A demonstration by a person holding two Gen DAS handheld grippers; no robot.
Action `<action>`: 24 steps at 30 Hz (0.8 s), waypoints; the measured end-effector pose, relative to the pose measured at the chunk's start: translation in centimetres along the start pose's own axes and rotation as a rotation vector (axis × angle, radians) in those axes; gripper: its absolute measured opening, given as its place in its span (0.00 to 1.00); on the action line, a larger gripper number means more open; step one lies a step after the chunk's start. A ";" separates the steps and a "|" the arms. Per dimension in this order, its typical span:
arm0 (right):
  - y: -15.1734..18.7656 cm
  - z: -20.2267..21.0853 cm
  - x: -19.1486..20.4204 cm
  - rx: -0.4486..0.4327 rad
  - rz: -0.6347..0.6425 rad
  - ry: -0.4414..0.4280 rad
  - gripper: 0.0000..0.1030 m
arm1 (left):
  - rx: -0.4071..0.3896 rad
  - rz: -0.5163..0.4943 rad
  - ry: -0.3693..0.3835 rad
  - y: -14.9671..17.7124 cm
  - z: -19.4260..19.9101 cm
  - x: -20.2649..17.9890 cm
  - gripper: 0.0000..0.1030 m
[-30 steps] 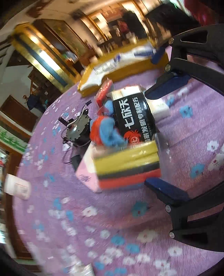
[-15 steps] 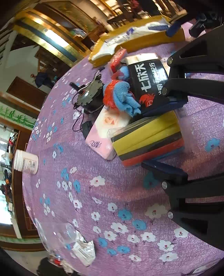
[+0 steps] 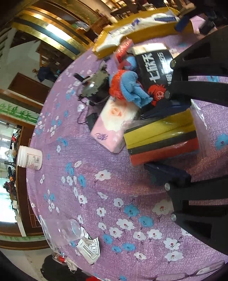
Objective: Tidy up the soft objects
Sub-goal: 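Grasp the striped sponge pack with the left gripper while the right gripper grasps the white Face tissue pack, then lift the sponge pack with the left gripper while the right gripper lifts the Face tissue pack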
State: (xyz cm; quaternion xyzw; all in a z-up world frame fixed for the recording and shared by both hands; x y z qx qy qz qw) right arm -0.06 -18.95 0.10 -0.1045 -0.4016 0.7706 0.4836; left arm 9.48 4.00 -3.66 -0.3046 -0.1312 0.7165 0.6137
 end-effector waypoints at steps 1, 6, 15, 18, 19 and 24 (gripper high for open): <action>-0.3 -0.4 0.5 0.015 0.003 -0.002 0.69 | -0.013 0.013 0.018 -0.2 0.4 0.1 0.46; -2.3 -4.2 2.2 0.105 0.004 0.014 0.75 | -0.063 0.030 0.038 -0.6 1.6 0.3 0.46; -2.2 -8.1 2.2 0.165 -0.005 0.120 0.67 | -0.099 -0.008 0.037 -0.9 2.4 -0.3 0.46; -2.3 -6.3 2.0 0.109 -0.016 0.102 0.66 | -0.116 -0.020 0.042 -0.9 2.8 -0.6 0.46; -2.2 -5.7 2.2 0.097 -0.014 0.084 0.66 | -0.121 -0.021 0.045 -0.9 3.0 -0.6 0.46; -1.0 -2.6 2.3 0.011 0.007 0.075 0.66 | -0.157 -0.032 0.061 -0.9 4.0 -1.0 0.46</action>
Point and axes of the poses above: each gripper's, at about its wrist camera, not at the fingertips, and z roughly against the way its jaws point, x to its left, y to its underside, the point moved 7 cm from there along -z, roughly the way its jaws point, and after that the axes turned 2 degrees about y, right-handed, at the moved point
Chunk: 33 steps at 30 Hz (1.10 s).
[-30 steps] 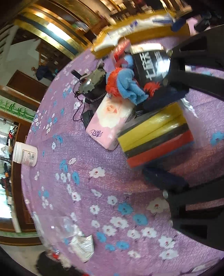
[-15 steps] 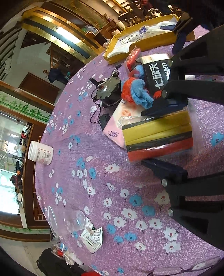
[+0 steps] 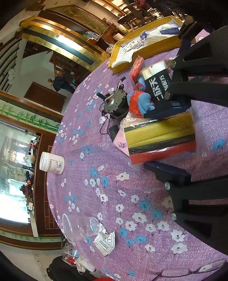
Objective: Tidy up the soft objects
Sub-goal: 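Lift the sponge pack with the left gripper while the right gripper lifts the Face tissue pack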
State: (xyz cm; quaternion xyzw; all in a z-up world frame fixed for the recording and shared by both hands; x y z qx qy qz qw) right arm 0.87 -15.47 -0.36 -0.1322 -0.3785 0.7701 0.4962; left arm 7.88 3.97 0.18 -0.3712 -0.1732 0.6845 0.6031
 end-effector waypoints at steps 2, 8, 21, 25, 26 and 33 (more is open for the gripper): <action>0.1 1.1 -0.7 -0.044 -0.030 -0.022 0.66 | -0.011 -0.013 -0.004 0.1 0.2 -0.3 0.46; 0.1 1.9 -2.5 -0.084 -0.120 -0.038 0.66 | -0.025 -0.039 -0.023 0.1 0.4 -0.7 0.46; -0.1 2.4 -2.8 -0.105 -0.140 -0.054 0.66 | -0.057 -0.054 0.002 0.4 2.2 -2.3 0.46; -0.1 2.6 -3.1 -0.116 -0.154 -0.048 0.66 | -0.048 -0.057 0.028 1.1 2.8 -3.7 0.46; -0.1 2.7 -3.2 -0.120 -0.158 -0.045 0.66 | -0.045 -0.056 0.035 1.3 2.8 -4.1 0.46; 0.2 4.3 -5.6 -0.157 -0.172 0.042 0.66 | -0.031 -0.034 0.107 3.8 3.3 -7.2 0.46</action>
Point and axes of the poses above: each gripper's, at about its wrist camera, not at the fingertips, and z roughly against the way its jaws point, x to its left, y to its underside, the point moved 7 cm from there along -z, roughly the way its jaws point, and after that the axes turned 2 degrees about y, right-handed, at the moved point
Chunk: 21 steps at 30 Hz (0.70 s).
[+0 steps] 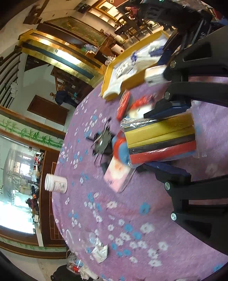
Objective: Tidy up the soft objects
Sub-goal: 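Lift the sponge pack with the left gripper while the right gripper lifts the Face tissue pack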
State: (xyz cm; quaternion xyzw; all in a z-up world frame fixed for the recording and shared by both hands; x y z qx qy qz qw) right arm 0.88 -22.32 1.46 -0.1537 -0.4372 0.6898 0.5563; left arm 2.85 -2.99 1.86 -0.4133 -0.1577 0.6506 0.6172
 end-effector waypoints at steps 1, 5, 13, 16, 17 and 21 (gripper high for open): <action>0.0 0.2 -0.3 -0.005 -0.005 0.004 0.66 | 0.002 0.004 0.013 0.4 -0.1 -0.5 0.46; -0.1 0.3 -1.3 -0.003 -0.038 -0.011 0.66 | -0.008 -0.038 -0.006 1.6 -0.7 -1.9 0.46; -0.1 0.0 -1.0 0.005 -0.030 -0.015 0.66 | -0.012 -0.086 -0.016 1.8 -0.8 -2.7 0.46; 0.0 0.0 -1.0 0.005 -0.030 -0.015 0.66 | -0.015 -0.108 -0.025 1.9 -0.7 -3.0 0.46; 0.0 0.0 -1.1 0.005 -0.031 -0.015 0.66 | -0.018 -0.113 -0.025 1.9 -0.7 -3.1 0.46; 0.0 0.0 -1.1 0.005 -0.029 -0.015 0.66 | -0.016 -0.124 -0.026 2.0 -0.7 -3.3 0.46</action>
Point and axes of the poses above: each gripper's, at about its wrist camera, not at the fingertips, and z roughly against the way its jaws point, x to its left, y to its underside, the point moved 7 cm from there along -z, roughly the way its jaws point, and after that the axes turned 2 degrees about y, right-handed, at the moved point
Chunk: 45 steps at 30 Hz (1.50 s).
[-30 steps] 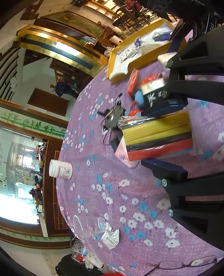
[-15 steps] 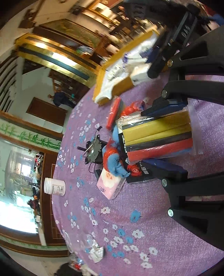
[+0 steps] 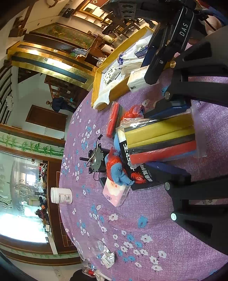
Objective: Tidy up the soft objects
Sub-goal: 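Lift the sponge pack with the left gripper while the right gripper lifts the Face tissue pack, then lower the sponge pack and Face tissue pack into the tray and open both grippers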
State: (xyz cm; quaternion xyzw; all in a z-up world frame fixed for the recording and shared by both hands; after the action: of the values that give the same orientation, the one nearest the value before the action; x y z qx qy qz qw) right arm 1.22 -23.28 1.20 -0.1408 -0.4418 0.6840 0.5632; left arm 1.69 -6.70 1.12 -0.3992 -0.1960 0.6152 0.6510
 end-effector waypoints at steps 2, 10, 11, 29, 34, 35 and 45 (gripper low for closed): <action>0.0 0.0 0.0 -0.001 -0.002 -0.001 0.66 | -0.003 0.002 0.001 0.0 0.1 0.0 0.46; -0.1 0.6 -0.2 -0.027 -0.002 0.020 0.66 | -0.008 -0.002 0.015 0.0 0.0 -0.6 0.46; -0.1 0.8 -0.2 -0.031 0.004 0.030 0.66 | -0.006 0.000 0.019 0.1 0.1 -0.6 0.46; -3.5 7.6 -7.7 -0.149 -0.128 0.100 0.66 | 0.038 -0.067 0.140 -1.0 -0.9 -8.1 0.46; -4.5 9.3 -11.0 -0.164 -0.169 0.142 0.67 | 0.058 -0.129 0.181 -2.6 -2.2 -12.7 0.46; -4.8 9.5 -11.7 -0.160 -0.172 0.152 0.67 | 0.063 -0.138 0.185 -2.8 -2.5 -13.2 0.46; -8.3 8.8 -17.7 -0.071 -0.197 0.227 0.67 | 0.197 -0.201 0.142 -5.3 -12.0 -18.6 0.46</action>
State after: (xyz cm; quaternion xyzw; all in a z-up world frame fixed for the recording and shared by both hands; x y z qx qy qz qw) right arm 6.26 -43.22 7.16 -0.1931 -0.4108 0.5890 0.6686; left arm 10.96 -27.41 2.34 -0.3544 -0.1274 0.5333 0.7575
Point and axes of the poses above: each gripper's, at about its wrist camera, not at the fingertips, and z roughly against the way its jaws point, x to its left, y to its underside, the point moved 7 cm from there along -z, roughly the way its jaws point, and after that the axes turned 2 degrees about y, right-handed, at the moved point
